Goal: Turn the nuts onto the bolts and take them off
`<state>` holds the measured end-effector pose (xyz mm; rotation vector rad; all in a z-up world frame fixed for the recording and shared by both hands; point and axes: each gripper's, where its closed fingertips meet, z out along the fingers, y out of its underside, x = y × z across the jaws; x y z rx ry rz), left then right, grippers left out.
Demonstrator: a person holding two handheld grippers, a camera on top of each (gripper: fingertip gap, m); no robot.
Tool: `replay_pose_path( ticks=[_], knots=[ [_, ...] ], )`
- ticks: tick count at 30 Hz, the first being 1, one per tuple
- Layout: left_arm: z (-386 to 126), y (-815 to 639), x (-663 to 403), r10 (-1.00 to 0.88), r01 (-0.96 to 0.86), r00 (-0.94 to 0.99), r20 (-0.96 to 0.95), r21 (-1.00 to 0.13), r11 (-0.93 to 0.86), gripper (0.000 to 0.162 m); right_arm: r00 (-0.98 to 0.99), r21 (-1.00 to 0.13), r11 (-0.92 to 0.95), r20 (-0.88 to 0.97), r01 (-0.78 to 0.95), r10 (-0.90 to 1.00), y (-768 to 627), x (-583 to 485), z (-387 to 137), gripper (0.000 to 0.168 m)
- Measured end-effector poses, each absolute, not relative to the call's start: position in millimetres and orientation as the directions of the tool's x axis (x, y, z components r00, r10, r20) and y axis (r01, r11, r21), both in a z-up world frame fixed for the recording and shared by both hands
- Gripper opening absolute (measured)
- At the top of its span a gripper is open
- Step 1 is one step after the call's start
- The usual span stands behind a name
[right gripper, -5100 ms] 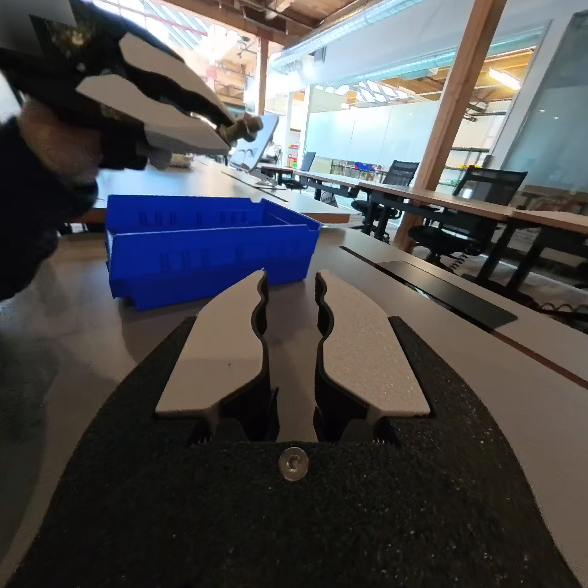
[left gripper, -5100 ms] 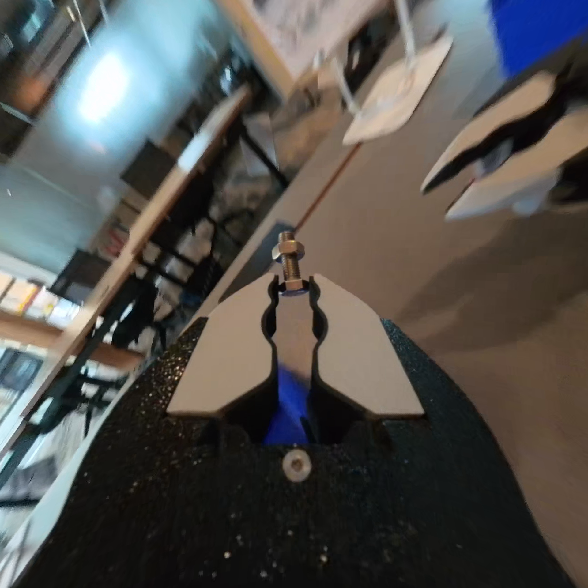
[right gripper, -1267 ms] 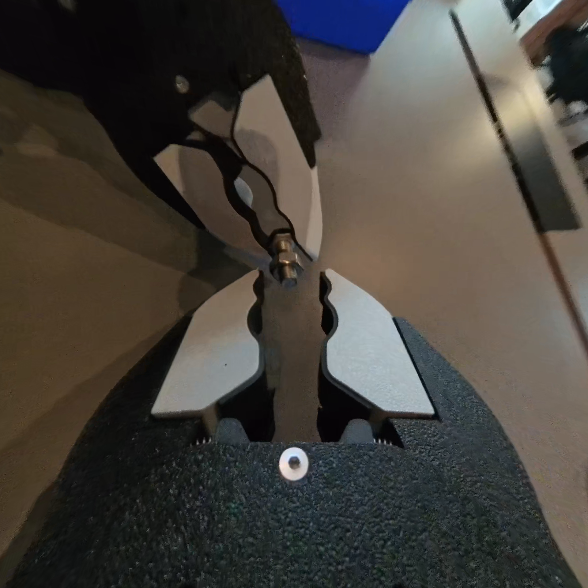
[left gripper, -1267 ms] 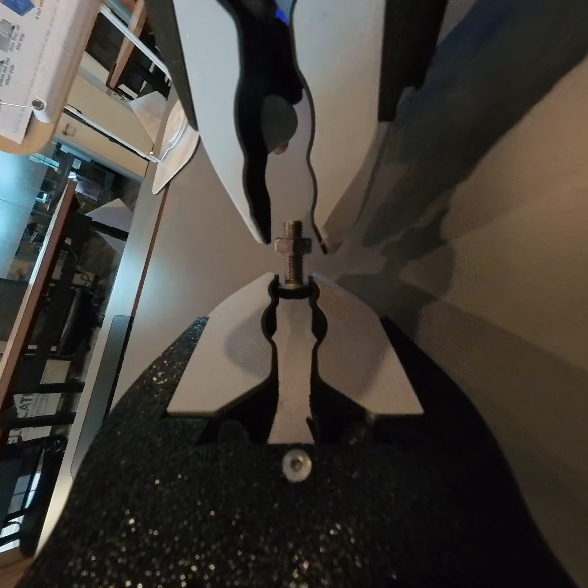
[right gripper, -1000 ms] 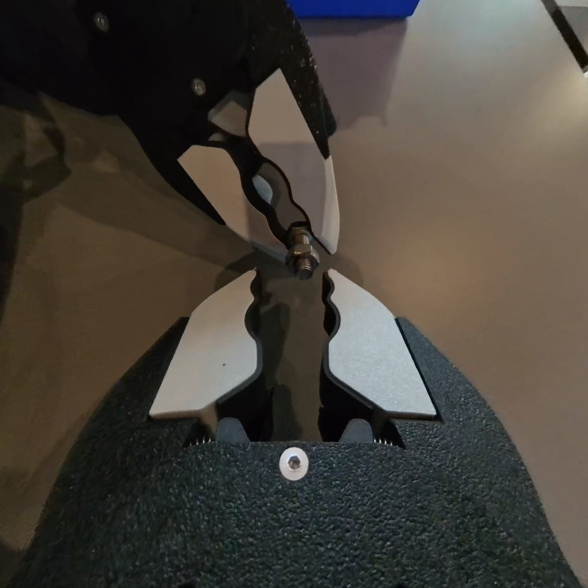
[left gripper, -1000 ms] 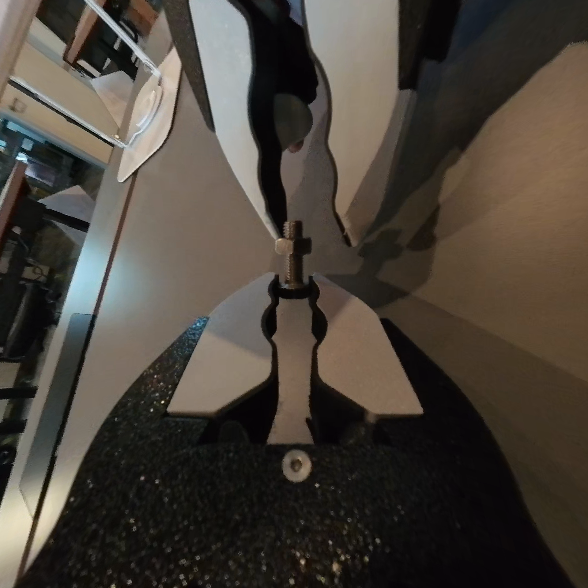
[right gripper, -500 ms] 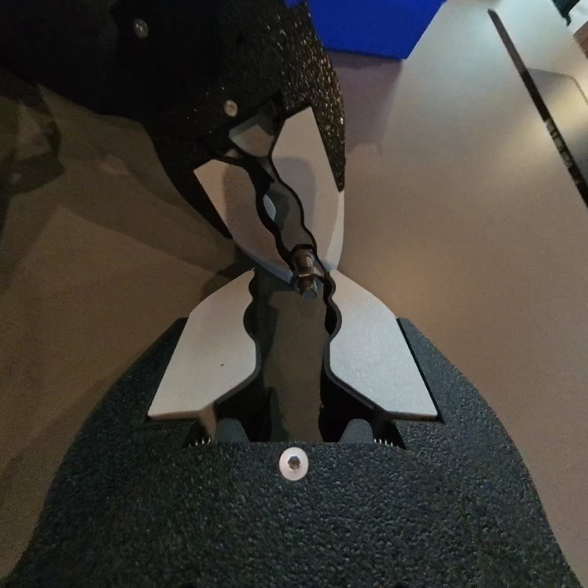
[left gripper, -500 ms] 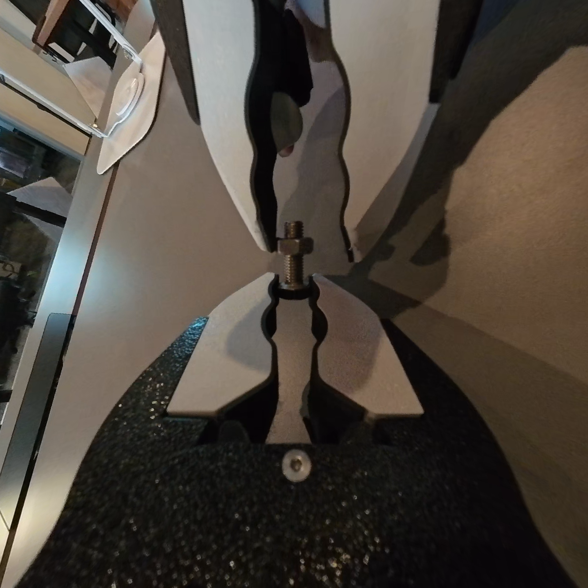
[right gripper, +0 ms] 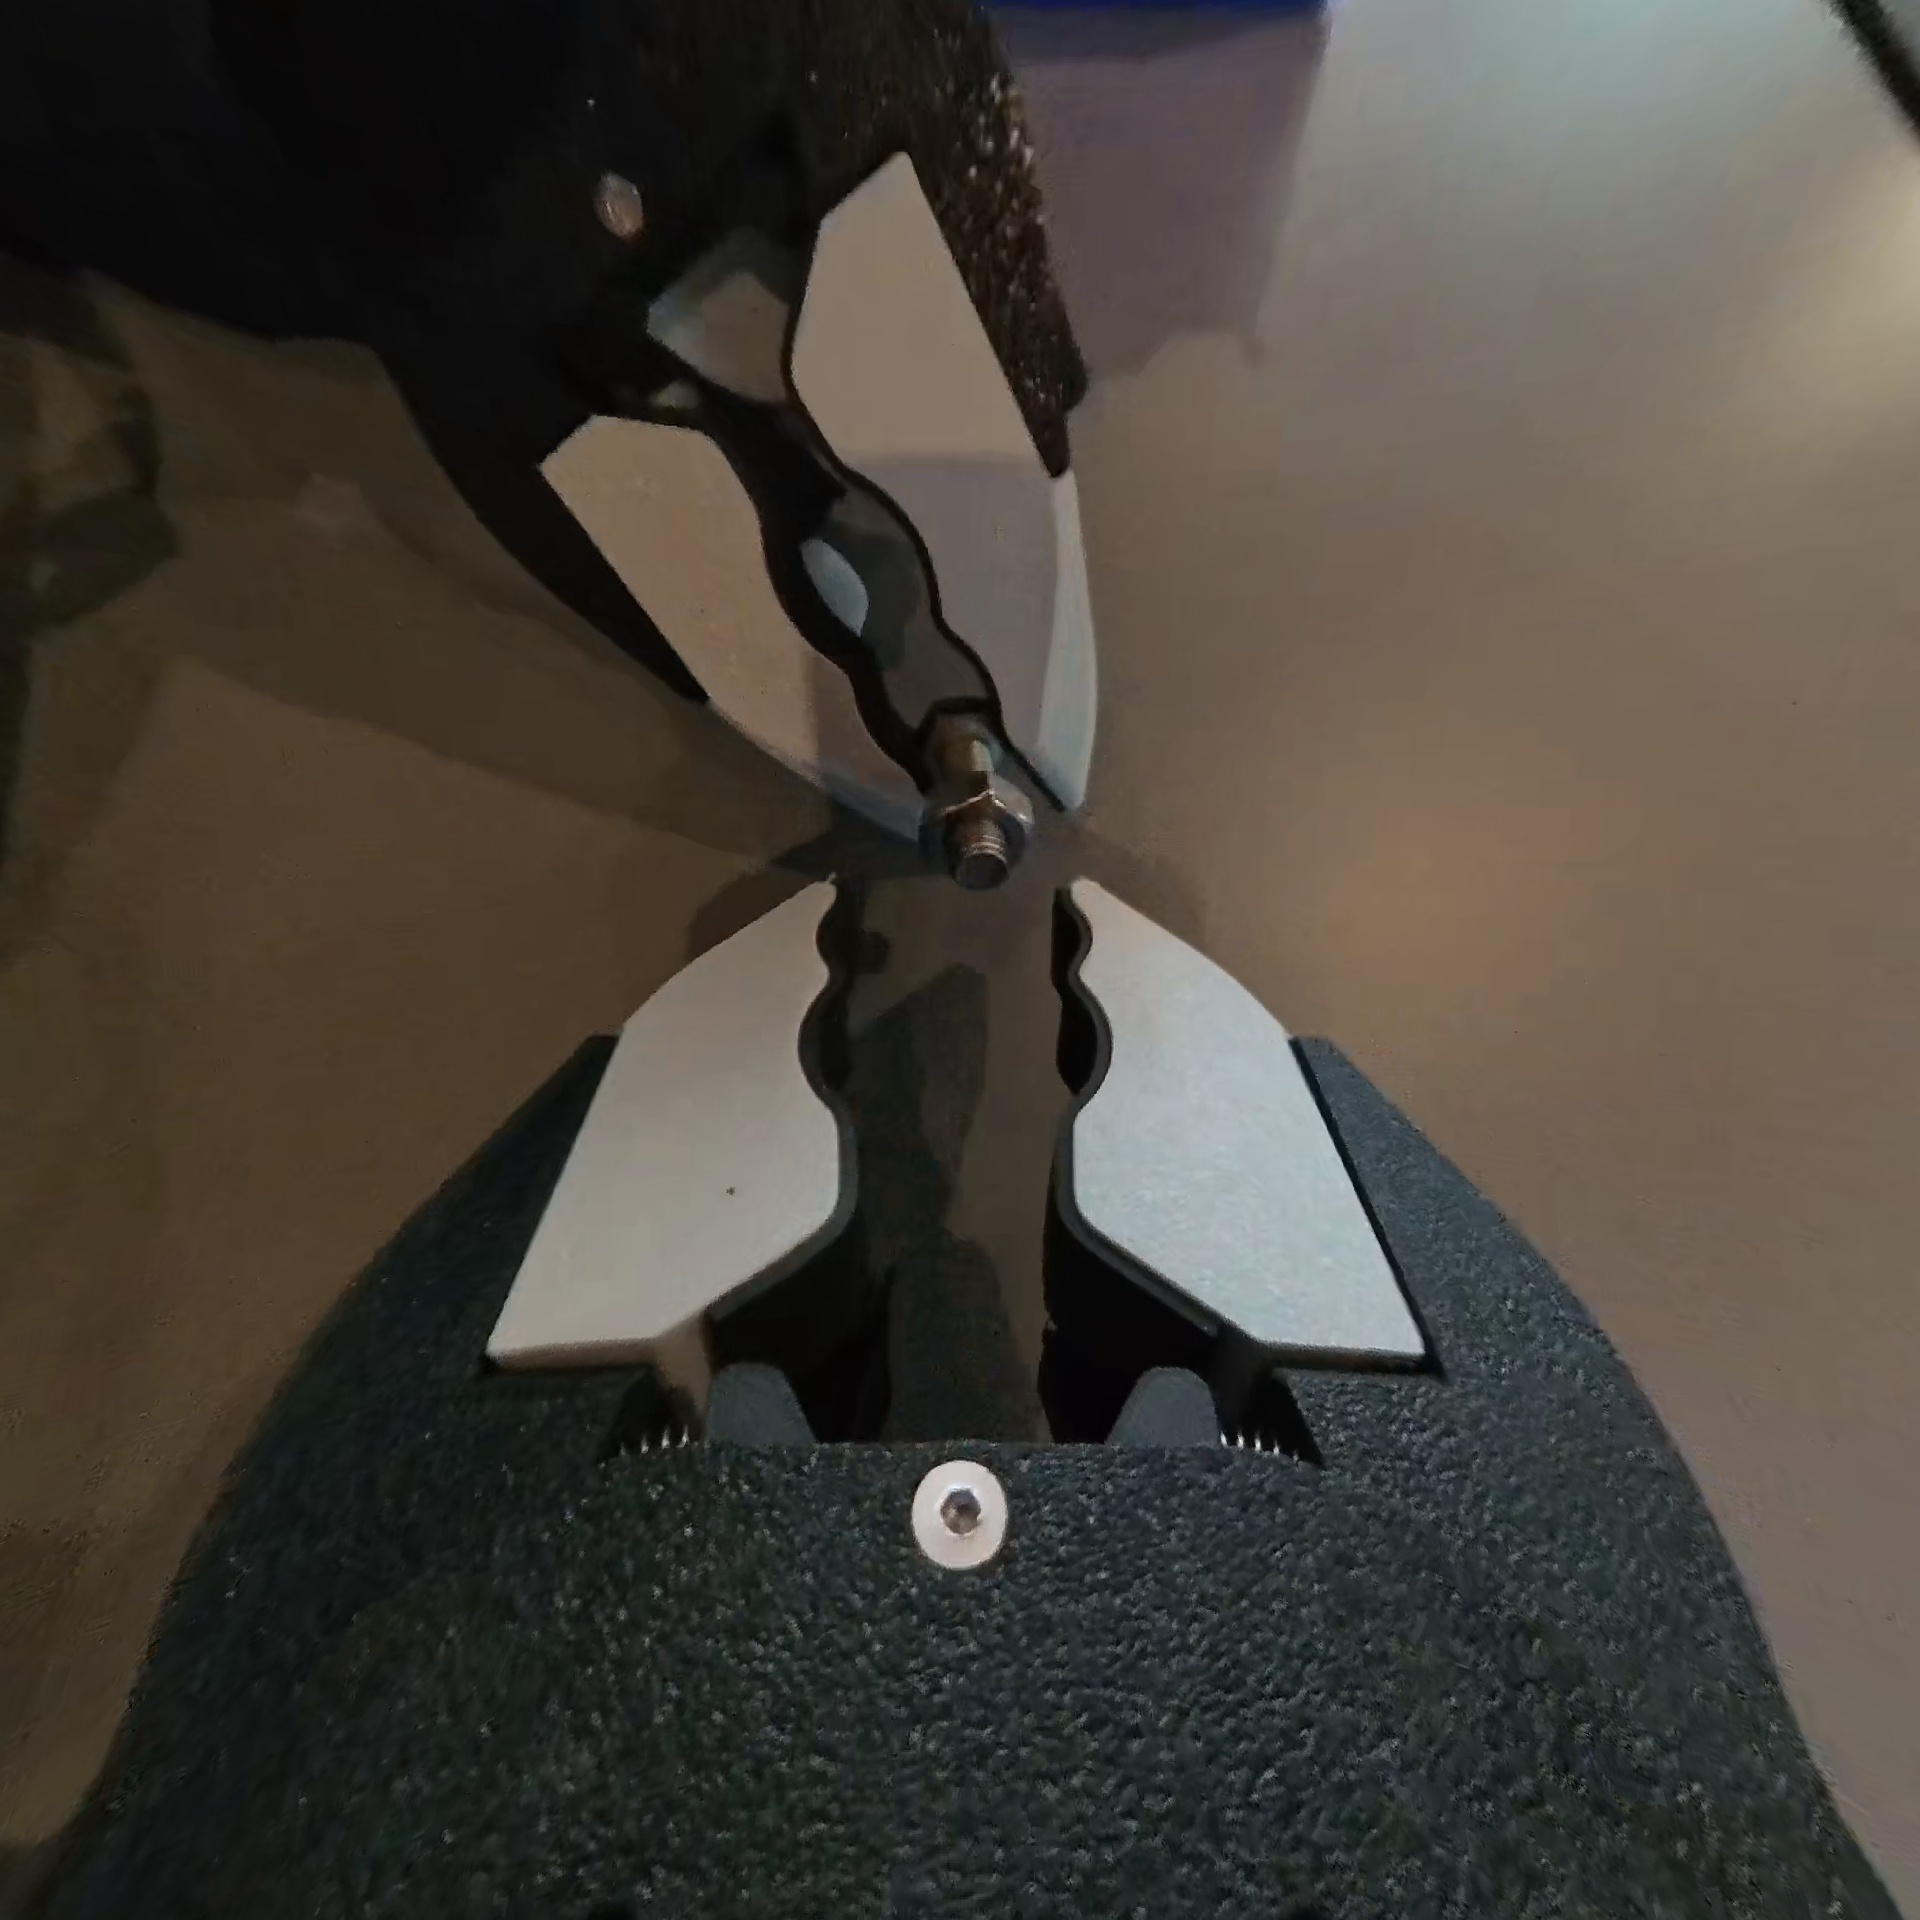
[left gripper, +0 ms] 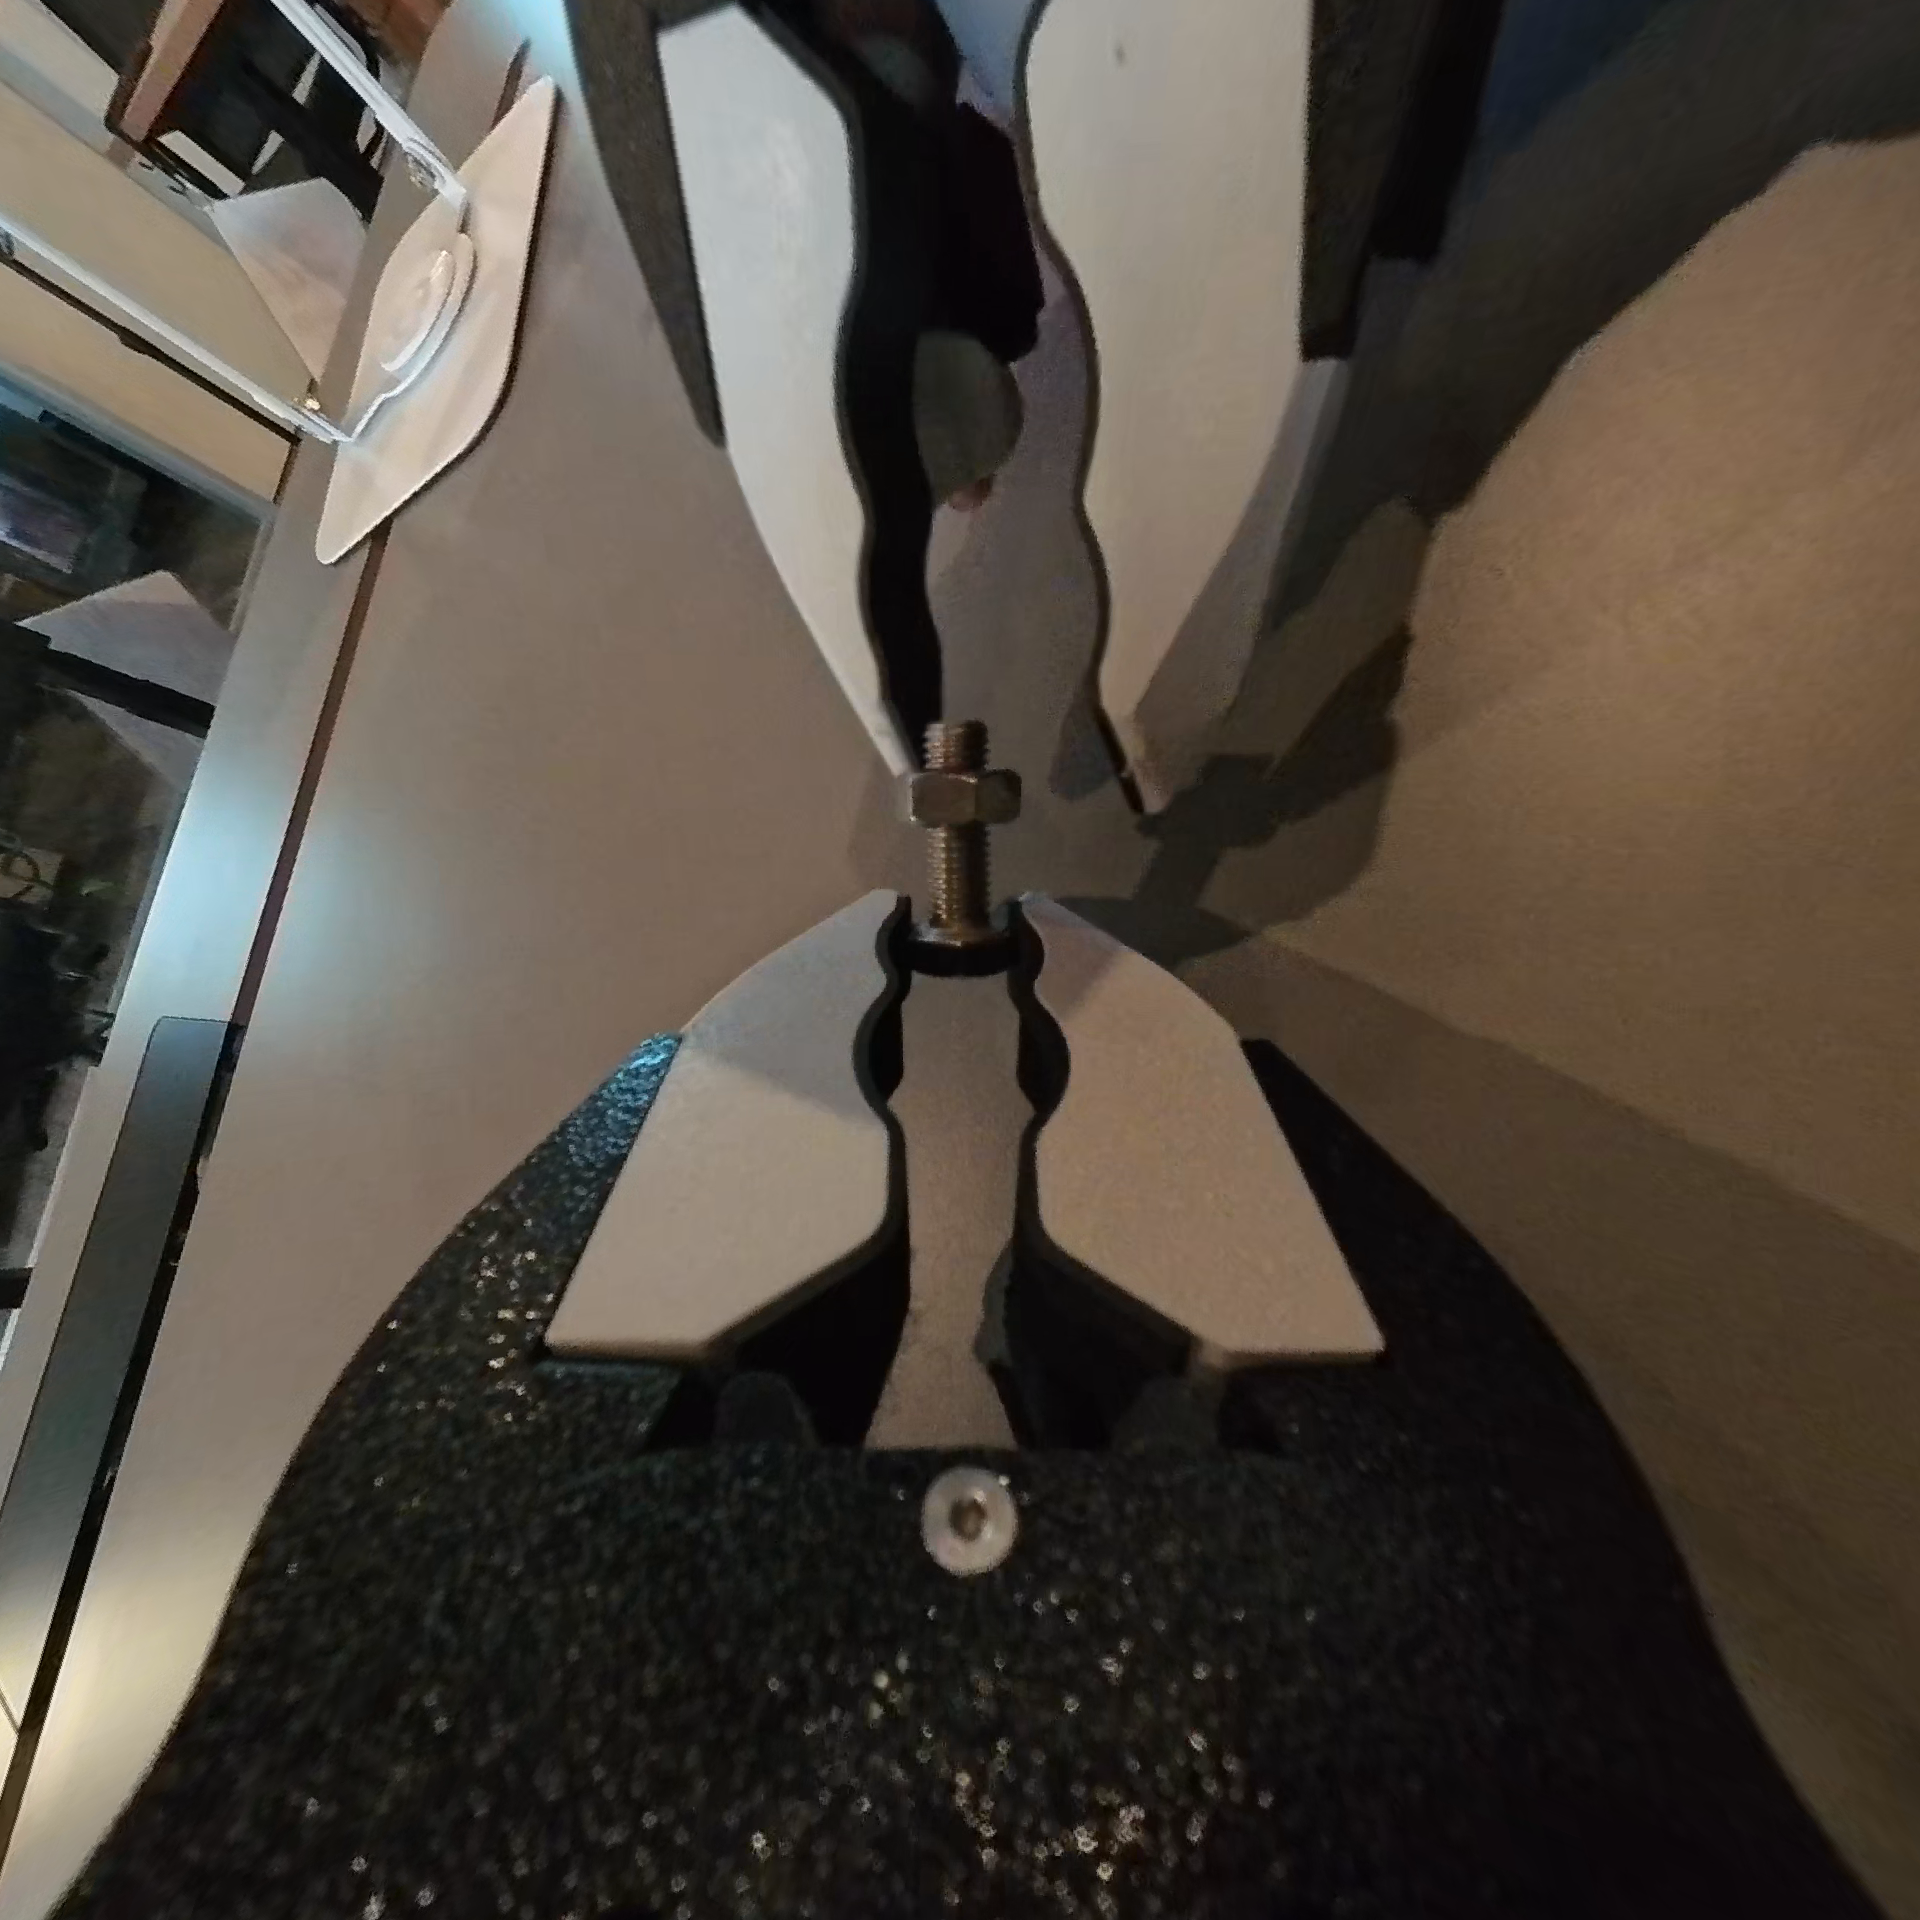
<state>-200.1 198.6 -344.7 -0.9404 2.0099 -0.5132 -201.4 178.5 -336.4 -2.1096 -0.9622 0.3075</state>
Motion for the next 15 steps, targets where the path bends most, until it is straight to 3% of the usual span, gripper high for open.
replay_pose_path(
  ticks=[15],
  knots=[
    [-346, 197, -200, -0.757, -0.426, -0.375, -0.535, -0.626, 0.653, 0.017, 0.658, -0.780, -0.320, 0.150, 0.538, 0.738, 181, -216, -325, 0.039]
  ],
)
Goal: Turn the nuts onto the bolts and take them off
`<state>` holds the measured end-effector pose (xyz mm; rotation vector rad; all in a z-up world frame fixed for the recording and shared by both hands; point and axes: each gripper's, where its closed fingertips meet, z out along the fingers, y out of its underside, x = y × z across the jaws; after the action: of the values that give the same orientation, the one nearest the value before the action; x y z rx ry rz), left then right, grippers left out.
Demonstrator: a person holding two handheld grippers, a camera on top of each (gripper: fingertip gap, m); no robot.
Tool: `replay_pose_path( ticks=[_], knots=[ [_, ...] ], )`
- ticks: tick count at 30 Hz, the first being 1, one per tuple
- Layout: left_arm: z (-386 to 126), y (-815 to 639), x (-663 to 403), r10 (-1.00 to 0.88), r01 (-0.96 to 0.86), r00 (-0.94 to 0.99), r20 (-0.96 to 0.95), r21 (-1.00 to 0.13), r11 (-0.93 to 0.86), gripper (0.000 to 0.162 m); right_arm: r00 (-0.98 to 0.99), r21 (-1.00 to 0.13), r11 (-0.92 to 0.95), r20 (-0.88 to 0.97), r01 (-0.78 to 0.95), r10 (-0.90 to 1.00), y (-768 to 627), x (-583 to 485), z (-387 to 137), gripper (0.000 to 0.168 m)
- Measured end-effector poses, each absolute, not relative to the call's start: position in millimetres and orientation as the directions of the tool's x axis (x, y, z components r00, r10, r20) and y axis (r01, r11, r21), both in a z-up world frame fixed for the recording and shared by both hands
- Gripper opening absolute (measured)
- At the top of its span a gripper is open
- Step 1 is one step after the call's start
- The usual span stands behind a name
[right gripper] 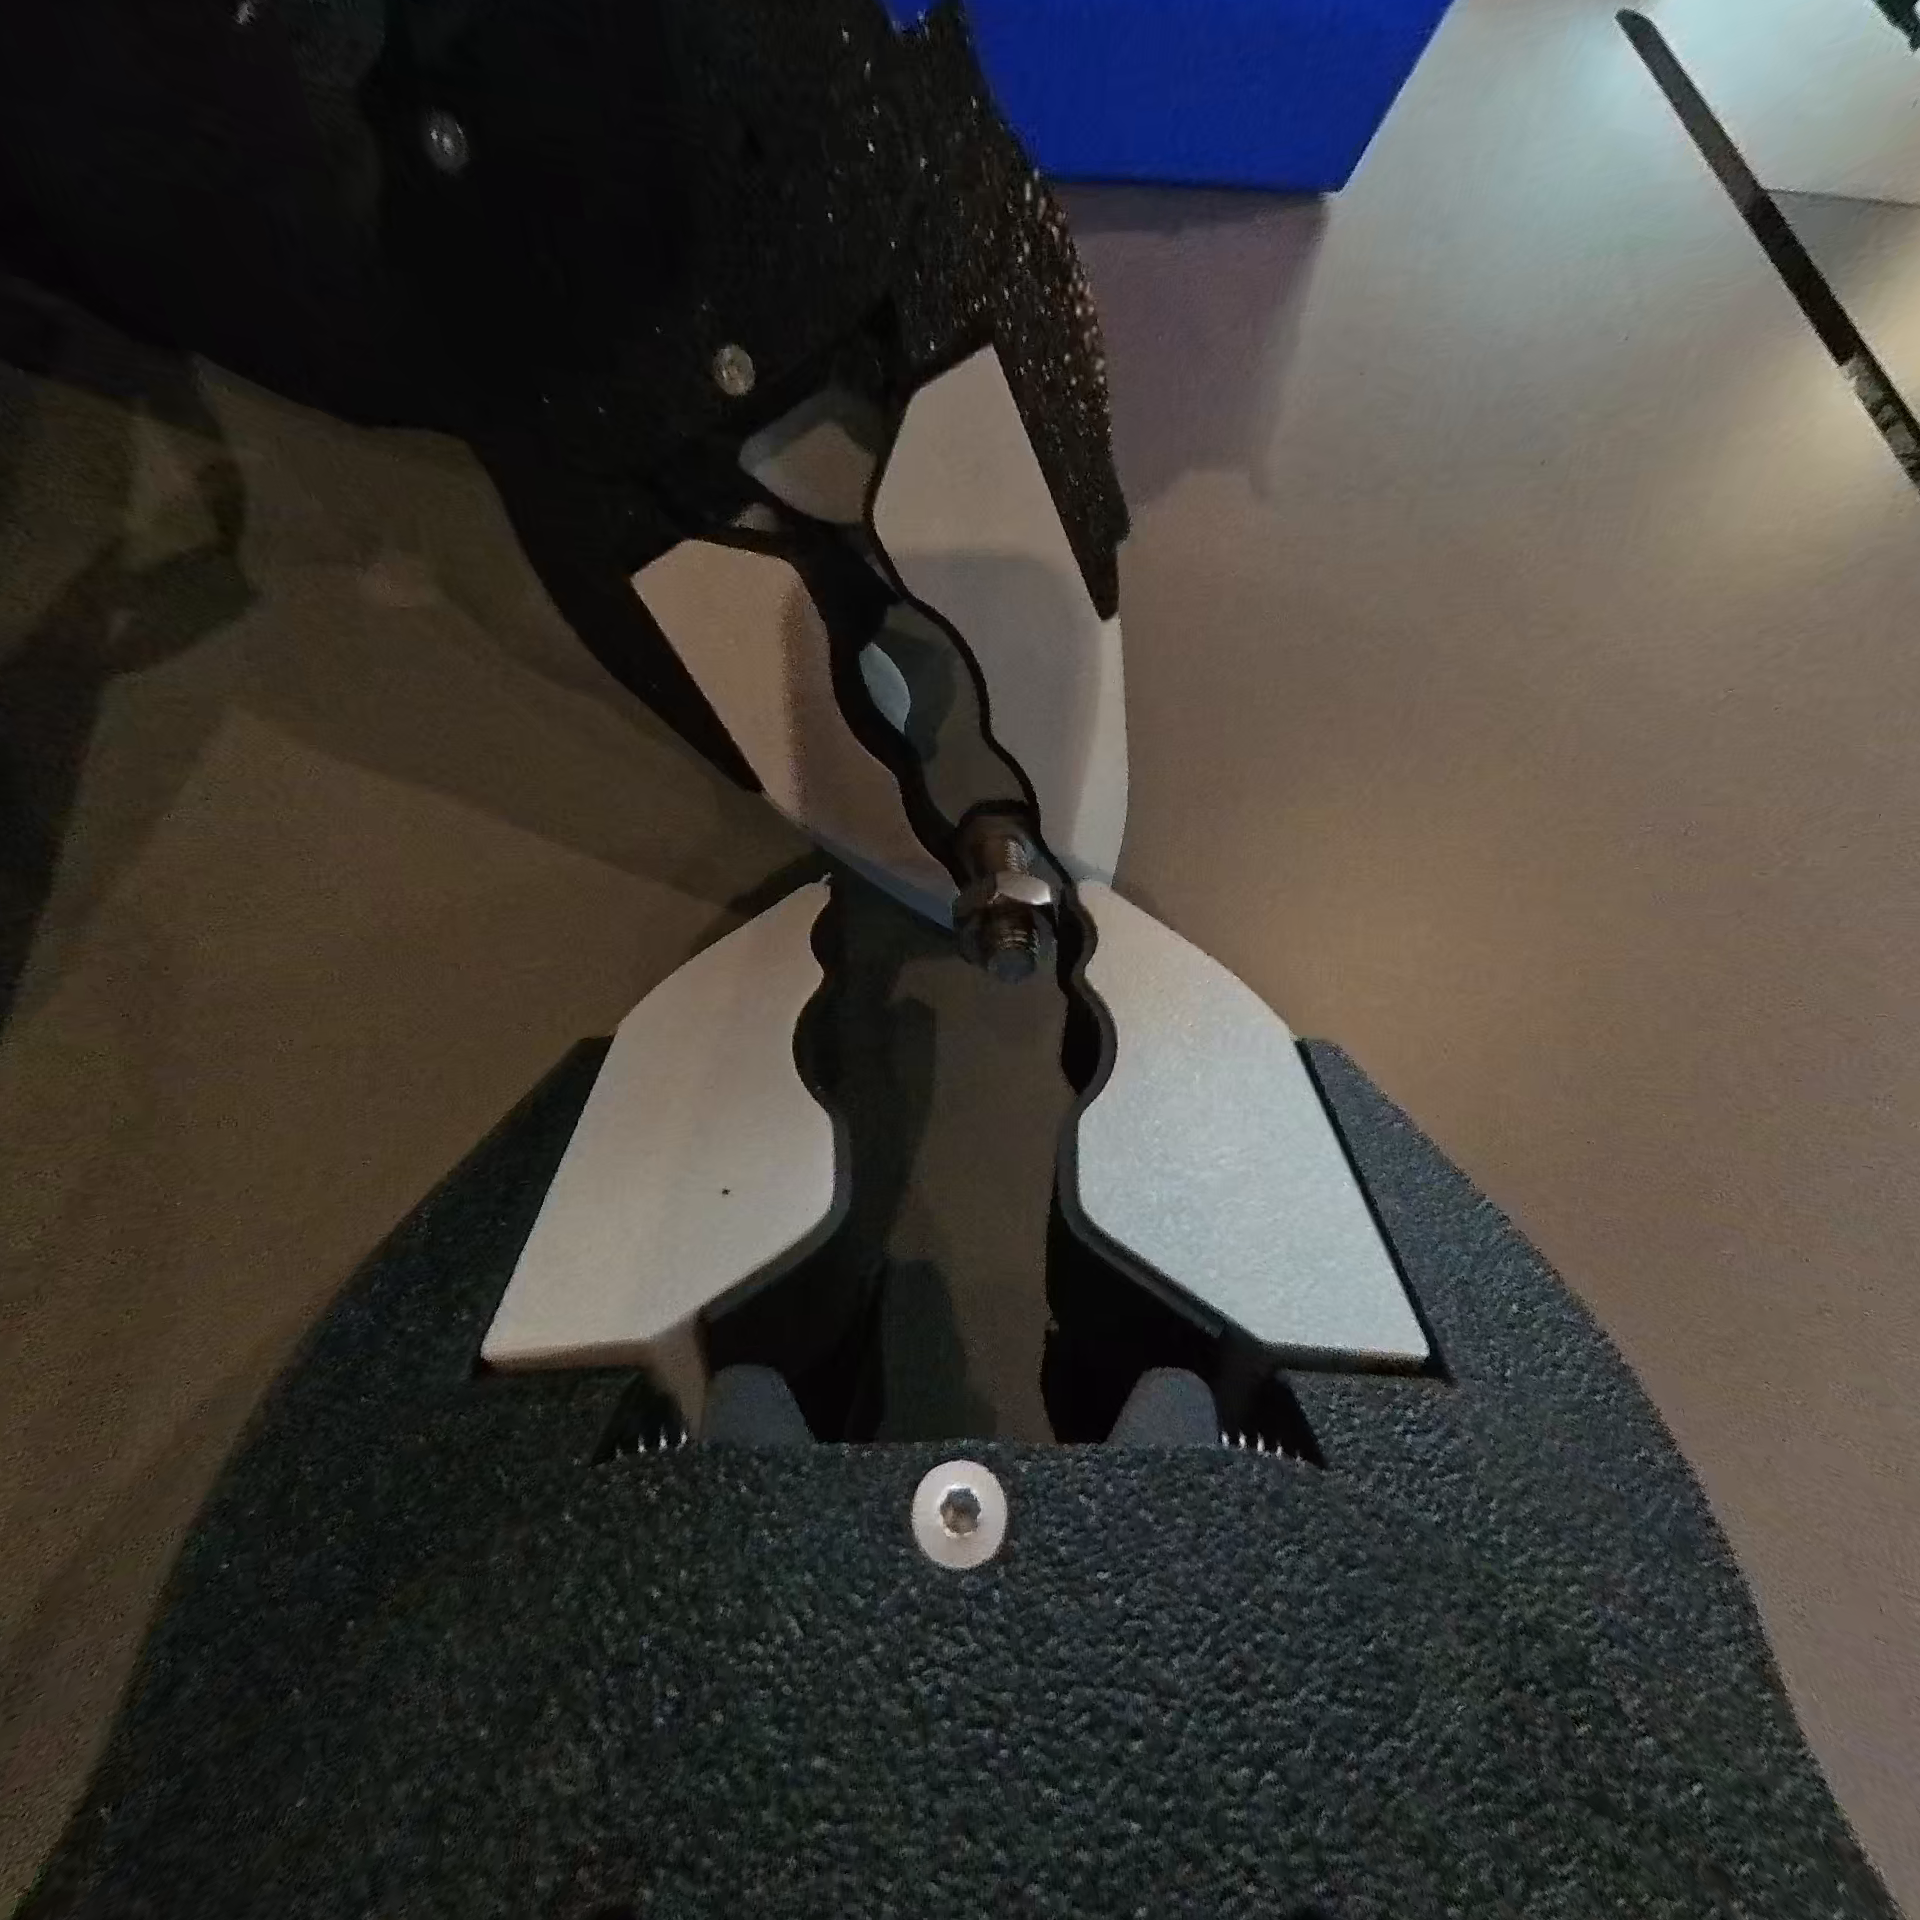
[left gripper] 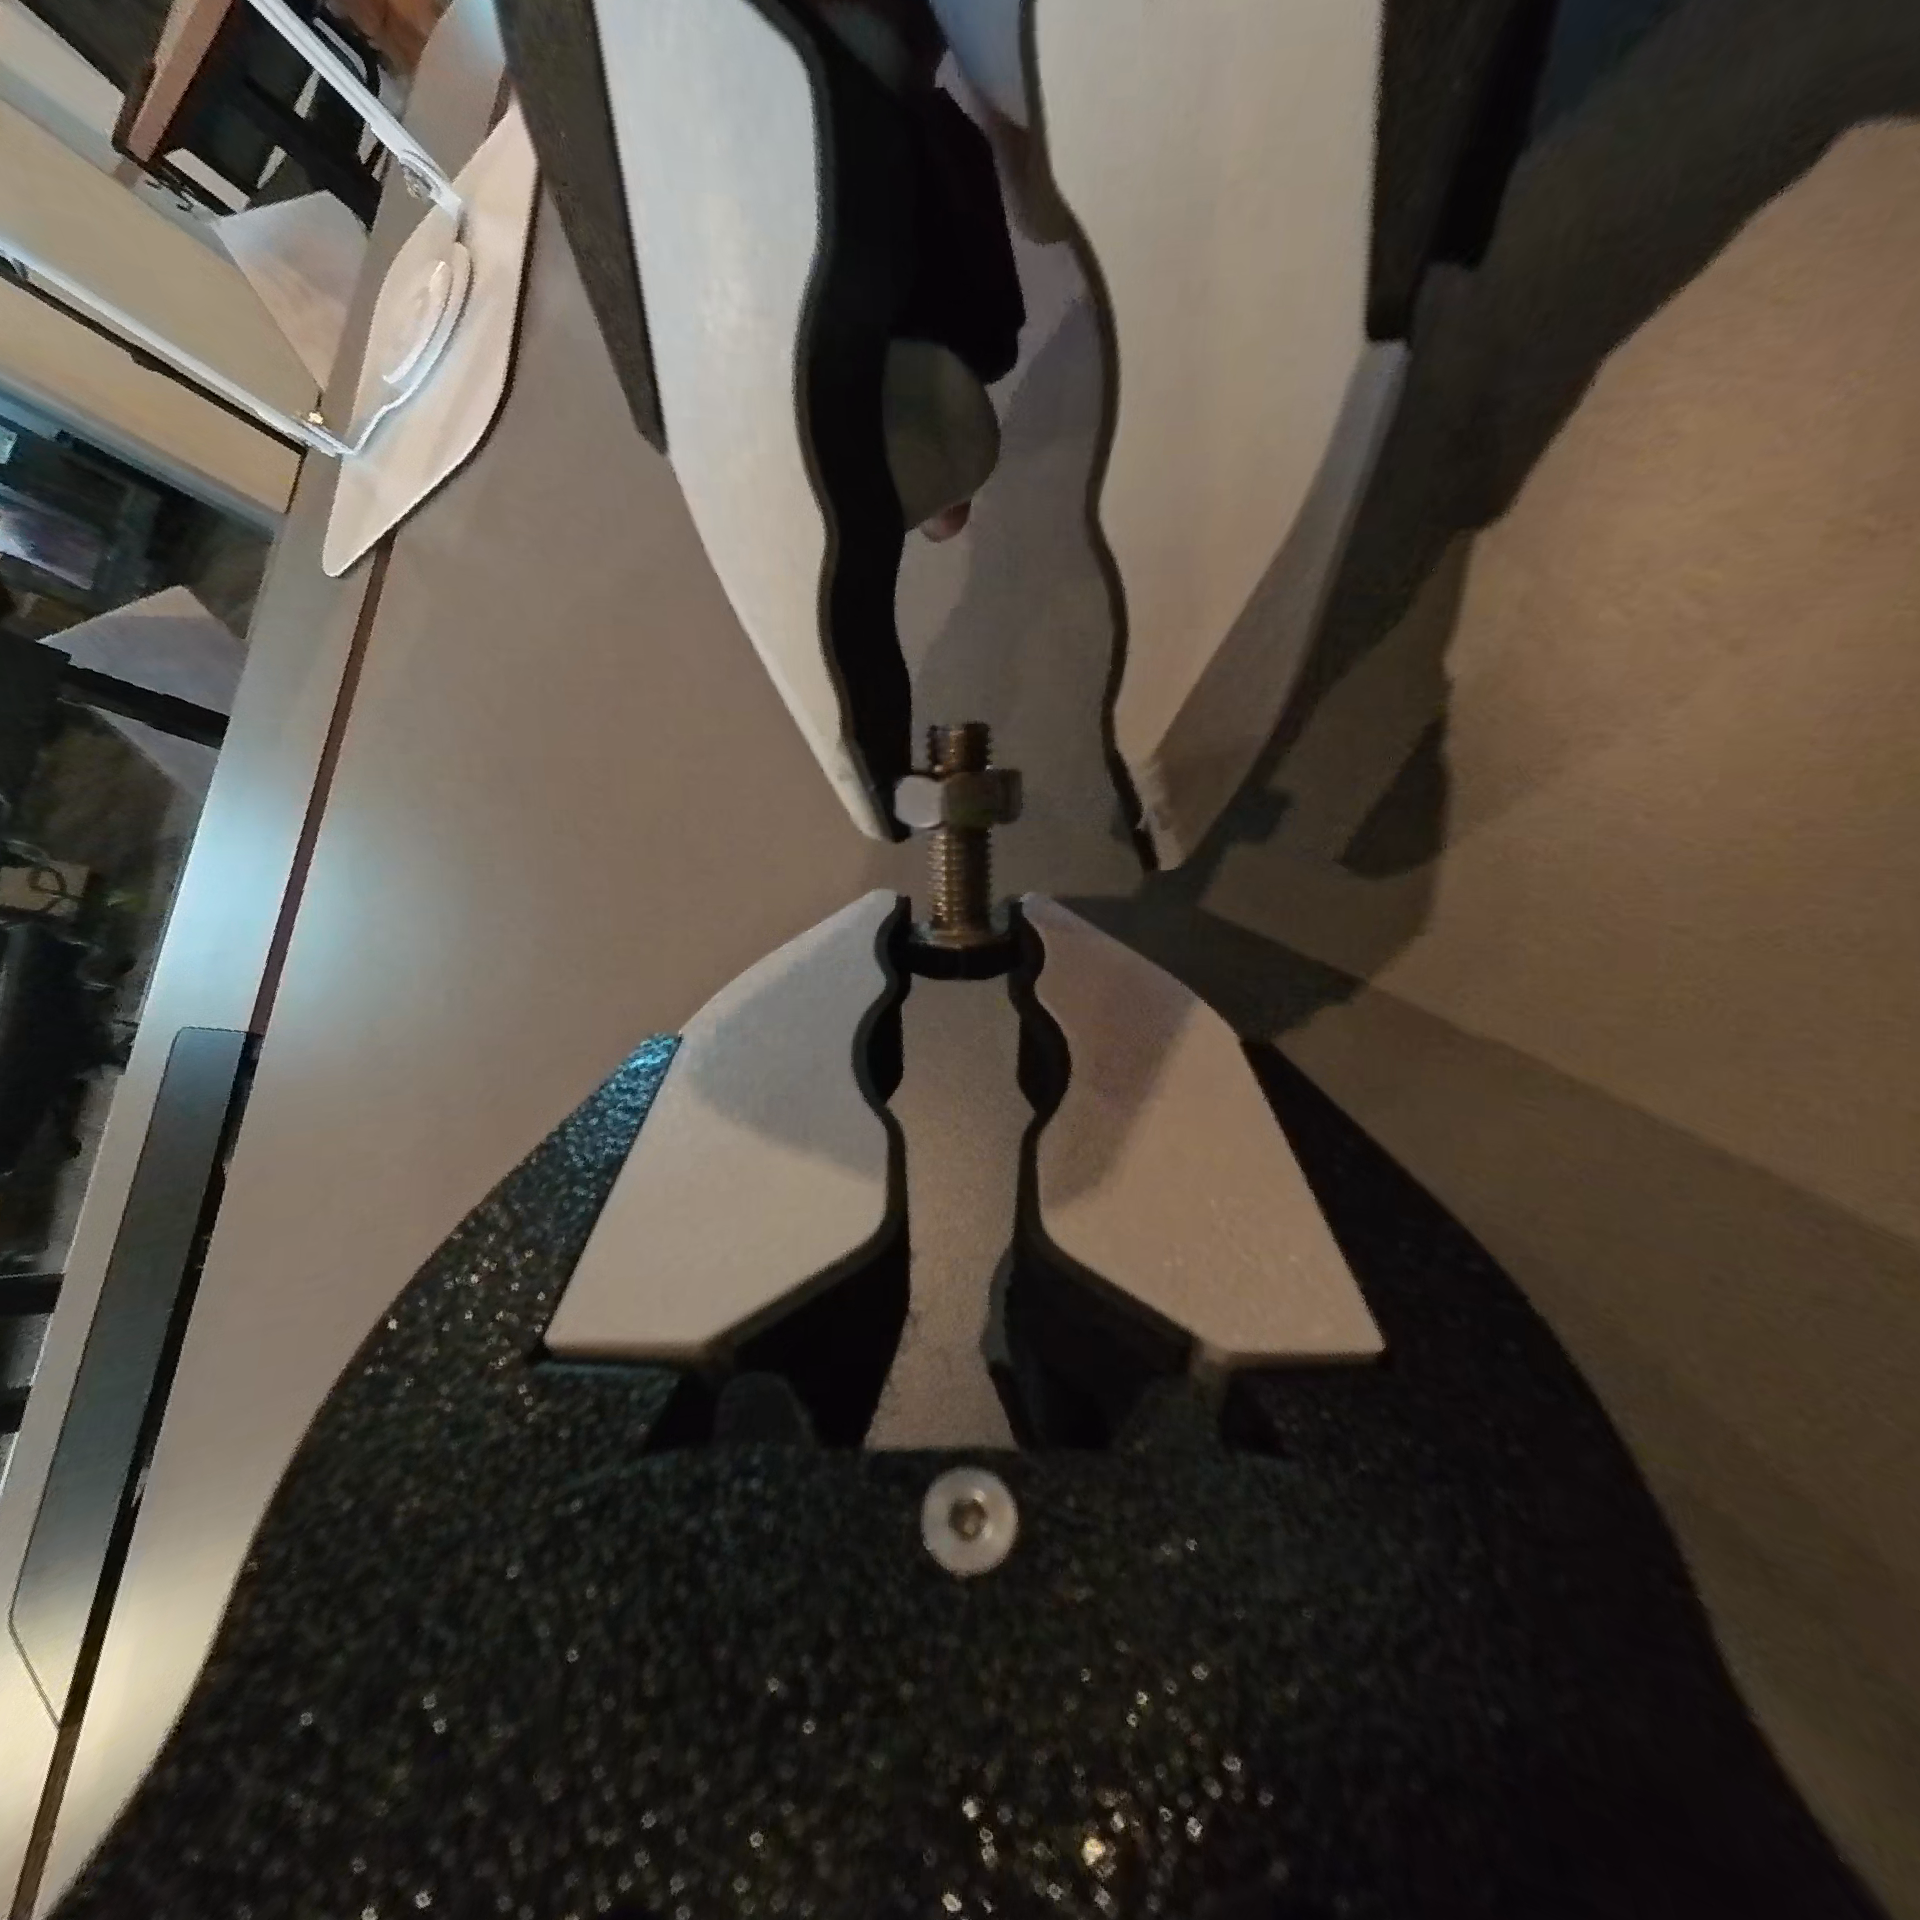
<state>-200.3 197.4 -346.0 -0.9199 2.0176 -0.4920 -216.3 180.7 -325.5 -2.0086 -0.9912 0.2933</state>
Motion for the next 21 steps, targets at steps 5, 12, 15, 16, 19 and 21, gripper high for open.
replay_pose_path(
  ticks=[5, 12, 15, 16, 19, 21],
  knots=[
    [-346, 198, -200, -0.763, -0.432, -0.371, -0.528, -0.629, 0.646, 0.017, 0.610, -0.810, -0.253, 0.155, 0.528, 0.777, 175, -229, -317, 0.036],
    [-346, 198, -200, -0.783, -0.433, -0.365, -0.504, -0.652, 0.622, 0.017, 0.663, -0.792, -0.283, 0.193, 0.540, 0.724, 181, -211, -315, 0.036],
    [-345, 198, -200, -0.780, -0.433, -0.366, -0.508, -0.649, 0.626, 0.017, 0.695, -0.765, -0.383, 0.114, 0.517, 0.710, 180, -200, -329, 0.040],
    [-346, 198, -200, -0.779, -0.432, -0.366, -0.509, -0.648, 0.627, 0.017, 0.693, -0.757, -0.405, 0.087, 0.513, 0.716, 179, -200, -334, 0.041],
    [-345, 198, -200, -0.779, -0.432, -0.367, -0.509, -0.648, 0.627, 0.017, 0.674, -0.753, -0.425, 0.032, 0.503, 0.738, 176, -208, -340, 0.041],
    [-345, 199, -200, -0.779, -0.432, -0.367, -0.508, -0.648, 0.627, 0.017, 0.667, -0.758, -0.418, 0.031, 0.501, 0.744, 175, -211, -339, 0.043]
  ],
)
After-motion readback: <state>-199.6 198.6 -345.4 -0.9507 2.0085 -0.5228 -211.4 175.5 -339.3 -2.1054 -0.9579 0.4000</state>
